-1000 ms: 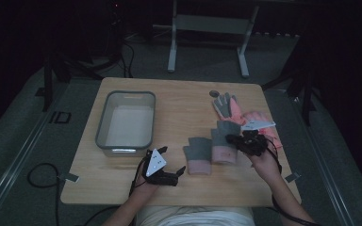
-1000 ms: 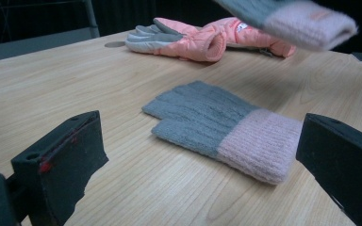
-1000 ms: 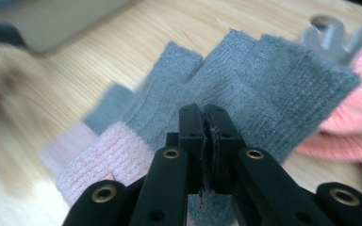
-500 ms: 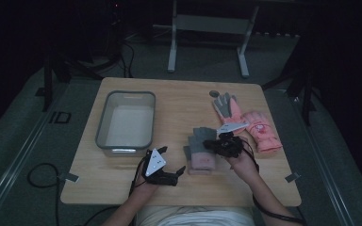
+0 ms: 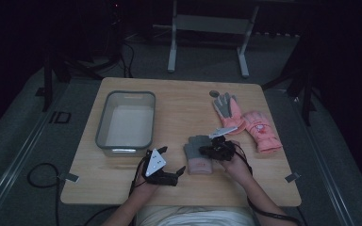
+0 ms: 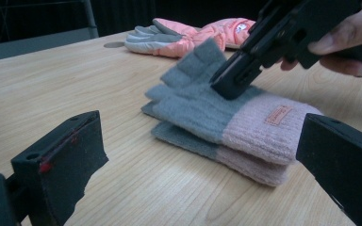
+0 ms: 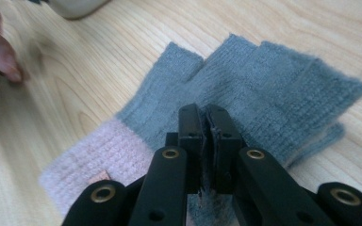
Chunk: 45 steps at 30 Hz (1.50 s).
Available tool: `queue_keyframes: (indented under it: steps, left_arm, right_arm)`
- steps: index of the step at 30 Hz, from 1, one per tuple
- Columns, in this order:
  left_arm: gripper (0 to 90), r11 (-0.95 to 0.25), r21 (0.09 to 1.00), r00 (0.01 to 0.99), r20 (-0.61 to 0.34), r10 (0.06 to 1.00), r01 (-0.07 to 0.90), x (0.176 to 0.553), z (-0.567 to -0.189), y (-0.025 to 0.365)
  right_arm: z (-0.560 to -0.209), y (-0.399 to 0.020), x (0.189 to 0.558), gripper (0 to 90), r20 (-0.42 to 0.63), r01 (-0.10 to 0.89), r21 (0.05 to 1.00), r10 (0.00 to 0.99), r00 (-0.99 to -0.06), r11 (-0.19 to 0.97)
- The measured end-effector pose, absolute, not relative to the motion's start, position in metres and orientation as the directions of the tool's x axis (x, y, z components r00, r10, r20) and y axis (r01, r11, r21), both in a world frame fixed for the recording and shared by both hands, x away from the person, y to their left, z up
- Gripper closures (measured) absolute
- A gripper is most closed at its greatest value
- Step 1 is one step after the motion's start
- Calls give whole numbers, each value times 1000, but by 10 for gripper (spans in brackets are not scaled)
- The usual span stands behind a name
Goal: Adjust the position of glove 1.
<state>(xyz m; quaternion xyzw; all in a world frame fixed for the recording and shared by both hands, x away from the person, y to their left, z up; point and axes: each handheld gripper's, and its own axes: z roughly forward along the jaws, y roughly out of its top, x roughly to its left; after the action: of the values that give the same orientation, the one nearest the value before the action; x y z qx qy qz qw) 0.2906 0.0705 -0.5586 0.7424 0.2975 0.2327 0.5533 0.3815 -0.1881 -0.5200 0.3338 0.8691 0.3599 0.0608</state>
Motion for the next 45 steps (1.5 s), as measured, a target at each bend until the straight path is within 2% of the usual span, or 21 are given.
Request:
queue_keyframes:
  steps: [9, 16, 20, 22, 24, 25, 27, 28, 31, 32, 36, 40, 45]
  left_arm:
    - [13, -202, 963, 712, 17, 702, 176, 290, -559, 69]
    - [13, -286, 952, 741, 115, 662, 107, 288, -553, 57]
    - [51, -332, 933, 778, 104, 620, 140, 288, -540, 47]
    - [64, -389, 910, 787, 134, 602, 142, 287, -535, 39]
    - [97, -423, 900, 847, 140, 513, 107, 288, -531, 31]
    - [142, -430, 897, 858, 138, 495, 104, 289, -531, 29]
    - [152, -470, 878, 900, 128, 416, 92, 293, -531, 20]
    - [221, -492, 867, 920, 127, 371, 79, 295, -532, 17]
    - [270, -574, 818, 939, 167, 299, 38, 301, -537, 4]
    - [297, -589, 807, 941, 173, 291, 34, 304, -538, 1]
    - [300, -636, 771, 945, 179, 275, 39, 313, -542, -6]
    - [301, -678, 735, 935, 245, 257, -6, 314, -547, -7]
    - [300, -705, 709, 925, 278, 258, -17, 316, -549, -7]
  right_arm:
    - [-532, -185, 385, 828, 141, 549, 653, 629, -765, 521]
    - [-512, -195, 378, 692, 115, 517, 702, 639, -761, 490]
    - [-500, -210, 378, 609, 96, 504, 736, 668, -738, 452]
    - [-496, -218, 381, 586, 101, 505, 747, 677, -729, 432]
    - [-493, -224, 384, 562, 98, 506, 752, 687, -720, 422]
    - [-492, -227, 386, 560, 100, 507, 756, 693, -714, 413]
    - [-491, -230, 388, 551, 99, 506, 759, 696, -712, 410]
    - [-492, -231, 390, 550, 98, 507, 760, 700, -708, 407]
    - [-494, -233, 397, 545, 112, 523, 758, 712, -693, 390]
    - [-496, -234, 400, 537, 122, 533, 756, 718, -686, 381]
    - [-504, -231, 410, 517, 148, 566, 740, 734, -663, 363]
    - [-515, -224, 420, 505, 150, 586, 722, 744, -651, 367]
    - [-528, -216, 427, 464, 161, 615, 694, 752, -639, 374]
